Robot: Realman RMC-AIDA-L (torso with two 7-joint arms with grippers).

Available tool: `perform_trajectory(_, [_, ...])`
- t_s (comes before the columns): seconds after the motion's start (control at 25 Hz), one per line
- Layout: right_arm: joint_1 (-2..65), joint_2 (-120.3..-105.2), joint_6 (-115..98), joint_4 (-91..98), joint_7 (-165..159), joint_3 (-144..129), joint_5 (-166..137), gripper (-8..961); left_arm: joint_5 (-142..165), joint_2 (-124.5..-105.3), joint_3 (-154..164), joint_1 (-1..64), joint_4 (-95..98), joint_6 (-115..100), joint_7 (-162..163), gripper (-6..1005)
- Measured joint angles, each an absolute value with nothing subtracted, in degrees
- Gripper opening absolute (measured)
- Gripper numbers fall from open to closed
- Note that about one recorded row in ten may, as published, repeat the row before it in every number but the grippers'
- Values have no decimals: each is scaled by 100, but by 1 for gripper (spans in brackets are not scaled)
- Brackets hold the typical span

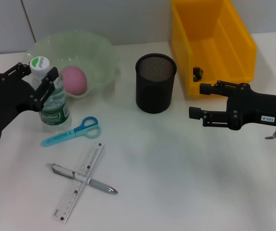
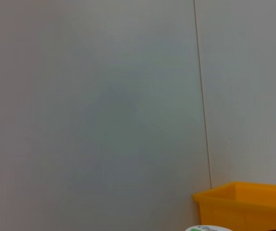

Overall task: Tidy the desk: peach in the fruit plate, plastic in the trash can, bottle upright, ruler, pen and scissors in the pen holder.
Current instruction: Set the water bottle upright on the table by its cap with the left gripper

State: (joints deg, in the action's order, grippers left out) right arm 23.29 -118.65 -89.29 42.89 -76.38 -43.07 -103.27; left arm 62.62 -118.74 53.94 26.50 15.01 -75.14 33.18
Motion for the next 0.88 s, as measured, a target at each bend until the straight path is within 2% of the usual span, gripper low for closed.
perform_trajectory(0.88, [2331,-11874,-8938,4203,-7646,-4315,-10334,816,6218,-11883,5387,2664,1424,-7461,3225,532])
